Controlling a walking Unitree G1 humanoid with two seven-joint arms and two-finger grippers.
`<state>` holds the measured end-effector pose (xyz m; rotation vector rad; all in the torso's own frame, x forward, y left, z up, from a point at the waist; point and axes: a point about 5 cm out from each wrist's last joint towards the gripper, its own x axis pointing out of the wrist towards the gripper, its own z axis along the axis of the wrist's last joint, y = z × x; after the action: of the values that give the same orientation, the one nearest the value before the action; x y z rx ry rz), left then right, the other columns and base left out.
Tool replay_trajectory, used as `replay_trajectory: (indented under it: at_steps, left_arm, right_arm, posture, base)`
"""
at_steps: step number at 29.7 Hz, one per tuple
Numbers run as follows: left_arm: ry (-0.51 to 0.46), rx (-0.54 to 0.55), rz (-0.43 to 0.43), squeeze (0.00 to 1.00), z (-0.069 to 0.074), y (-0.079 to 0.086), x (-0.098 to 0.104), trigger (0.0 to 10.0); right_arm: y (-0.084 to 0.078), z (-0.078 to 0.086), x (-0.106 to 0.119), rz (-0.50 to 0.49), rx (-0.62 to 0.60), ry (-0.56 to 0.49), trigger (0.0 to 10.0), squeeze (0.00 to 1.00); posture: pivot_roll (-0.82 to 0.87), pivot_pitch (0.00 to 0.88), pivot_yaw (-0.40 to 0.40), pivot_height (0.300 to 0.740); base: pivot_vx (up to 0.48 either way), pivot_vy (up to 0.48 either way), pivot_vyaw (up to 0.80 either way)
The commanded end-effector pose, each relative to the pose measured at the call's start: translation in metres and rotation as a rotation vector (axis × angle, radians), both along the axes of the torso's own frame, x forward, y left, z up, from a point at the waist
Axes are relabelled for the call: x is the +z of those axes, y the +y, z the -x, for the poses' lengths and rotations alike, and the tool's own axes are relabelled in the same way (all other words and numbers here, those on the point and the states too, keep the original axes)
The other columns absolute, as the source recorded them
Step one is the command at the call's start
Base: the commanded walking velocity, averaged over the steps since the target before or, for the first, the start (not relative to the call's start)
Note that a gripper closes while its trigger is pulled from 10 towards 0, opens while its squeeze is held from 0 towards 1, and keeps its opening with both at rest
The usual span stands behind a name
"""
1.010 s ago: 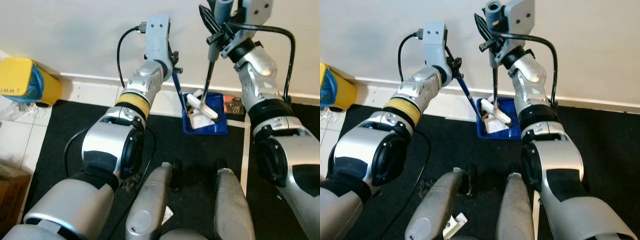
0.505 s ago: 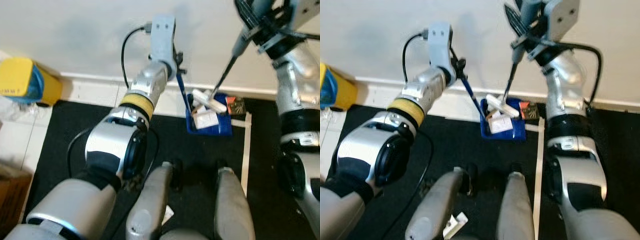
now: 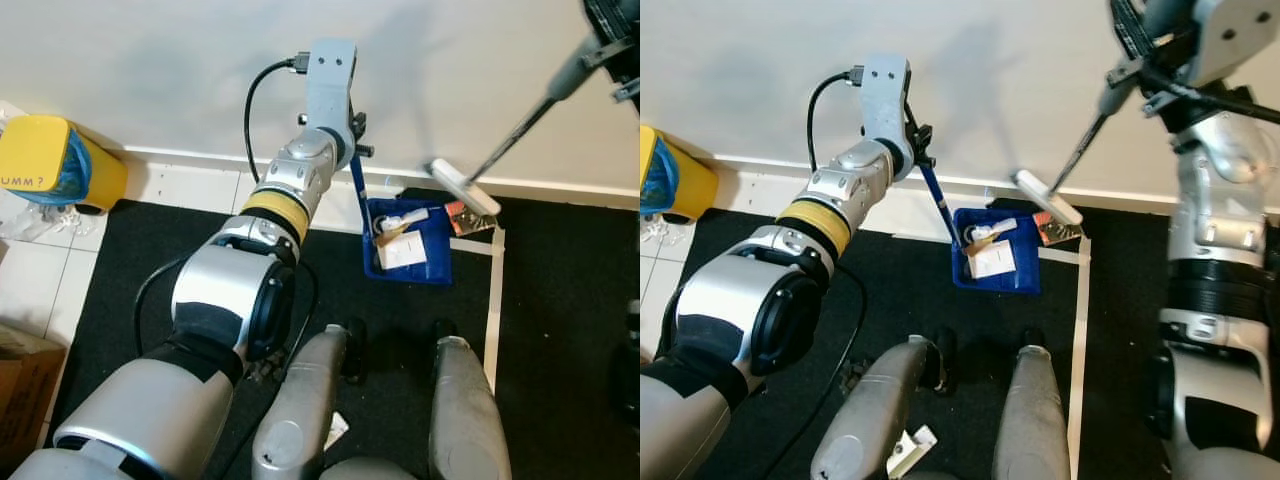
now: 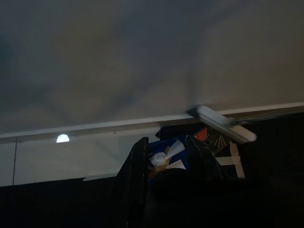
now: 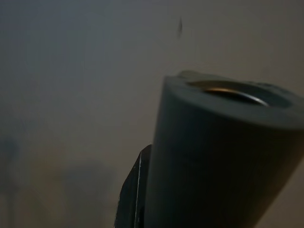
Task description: Sweep floor
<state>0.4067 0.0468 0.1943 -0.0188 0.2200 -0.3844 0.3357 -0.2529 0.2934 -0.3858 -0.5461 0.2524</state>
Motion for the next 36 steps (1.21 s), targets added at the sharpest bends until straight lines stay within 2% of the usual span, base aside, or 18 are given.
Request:
replay_trajectory:
  at_steps: [1, 5, 10, 13, 16, 26, 36]
  left_arm:
    - [0.018, -0.014, 0.001, 0.00, 0.003, -0.004, -0.006, 10.0]
    - [0.020, -0.013, 0.000, 0.00, 0.003, -0.004, -0.007, 10.0]
    - [0.023, -0.010, 0.003, 0.00, 0.002, -0.003, -0.007, 10.0]
    - [0.025, -0.011, 0.006, 0.00, 0.002, -0.003, -0.006, 10.0]
    - [0.026, -0.013, 0.005, 0.00, 0.002, -0.003, -0.006, 10.0]
    - [0.030, -0.014, 0.002, 0.00, 0.002, -0.001, -0.007, 10.0]
    - [0.023, -0.035, 0.033, 0.00, 0.002, -0.003, -0.003, 10.0]
  right_arm:
    - [-0.007, 0.000, -0.014, 0.029, -0.053, 0.048, 10.0, 0.00]
    - [-0.014, -0.001, -0.030, 0.032, -0.100, 0.105, 10.0, 0.00]
    - [-0.040, -0.004, -0.053, 0.015, -0.256, 0.156, 10.0, 0.00]
    - [-0.047, -0.005, -0.055, 0.043, -0.314, 0.141, 10.0, 0.00]
    - [-0.052, -0.005, -0.047, 0.063, -0.383, 0.071, 10.0, 0.00]
    - [-0.061, -0.008, -0.037, 0.058, -0.454, 0.008, 10.0, 0.00]
    - [-0.052, -0.020, -0.059, -0.037, -0.494, 0.052, 10.0, 0.00]
  posture:
    - [0.05, 0.358, 0.184, 0.740]
    - [0.05, 0.358, 0.184, 0.740]
    - [0.06, 0.359, 0.188, 0.740]
    - [0.06, 0.359, 0.188, 0.740]
    - [0.07, 0.361, 0.195, 0.740]
    - [0.08, 0.363, 0.192, 0.740]
    - [0.11, 0.390, 0.212, 0.740]
  base:
    - [0.000, 0.000, 0.00]
    - [0.000, 0.000, 0.00]
    - [0.000, 0.000, 0.00]
    - [0.000, 0.000, 0.00]
    - [0.000, 0.000, 0.00]
    - [0.000, 0.000, 0.00]
    - [0.000, 0.000, 0.00]
